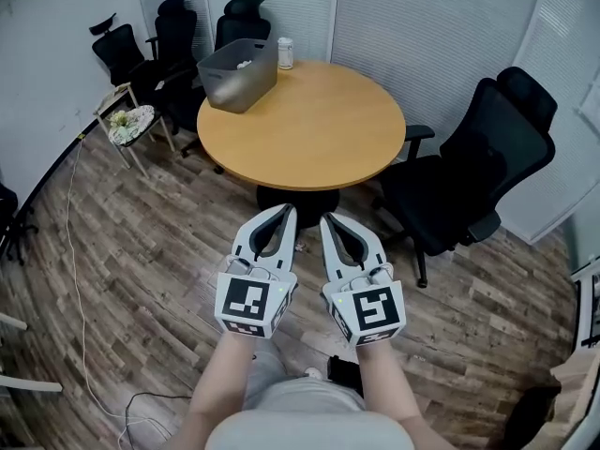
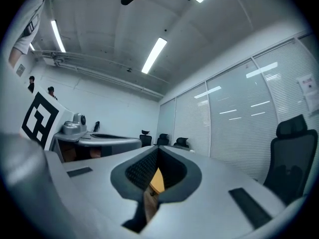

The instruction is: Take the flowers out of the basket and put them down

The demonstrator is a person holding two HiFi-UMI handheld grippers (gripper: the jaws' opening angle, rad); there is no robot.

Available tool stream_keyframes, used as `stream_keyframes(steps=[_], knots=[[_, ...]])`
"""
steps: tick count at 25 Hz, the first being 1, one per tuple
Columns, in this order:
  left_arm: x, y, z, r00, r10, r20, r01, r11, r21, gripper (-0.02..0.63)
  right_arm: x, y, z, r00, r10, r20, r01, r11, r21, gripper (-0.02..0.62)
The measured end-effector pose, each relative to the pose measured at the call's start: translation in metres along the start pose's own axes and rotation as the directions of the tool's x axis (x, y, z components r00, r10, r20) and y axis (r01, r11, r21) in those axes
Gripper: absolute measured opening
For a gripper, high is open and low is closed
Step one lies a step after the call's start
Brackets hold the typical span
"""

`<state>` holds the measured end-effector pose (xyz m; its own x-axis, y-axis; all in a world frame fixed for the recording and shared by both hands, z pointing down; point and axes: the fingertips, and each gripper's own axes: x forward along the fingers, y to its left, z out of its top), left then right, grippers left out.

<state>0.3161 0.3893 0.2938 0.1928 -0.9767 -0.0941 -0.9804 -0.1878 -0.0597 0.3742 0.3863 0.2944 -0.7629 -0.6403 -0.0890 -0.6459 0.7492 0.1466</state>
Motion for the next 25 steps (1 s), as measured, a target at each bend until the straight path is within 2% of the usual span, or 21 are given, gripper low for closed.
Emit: stream_keyframes(steps=[16,21,25], knots=[[0.056,0.111,-0.009,0.998,-0.054,0.014,0.054,0.999,-0.006,0.005,0.134,0.010,-0.016,1.000,-0.024,-0.015,0.024,1.000,0.017,0.024],[0.069,0.156,-0.008,0.999,-0.040,0.032,0.041,0.998,-0.043,0.005,0.176,0.017,-0.015,1.000,-0.021,-0.020,0.021,1.000,0.002,0.023],[0.079,0.188,-0.010,0.997,-0.060,0.039,0.062,0.997,-0.048,0.005,0.209,0.026,-0.017,0.999,-0.029,-0.022,0.030,1.000,0.004,0.023]])
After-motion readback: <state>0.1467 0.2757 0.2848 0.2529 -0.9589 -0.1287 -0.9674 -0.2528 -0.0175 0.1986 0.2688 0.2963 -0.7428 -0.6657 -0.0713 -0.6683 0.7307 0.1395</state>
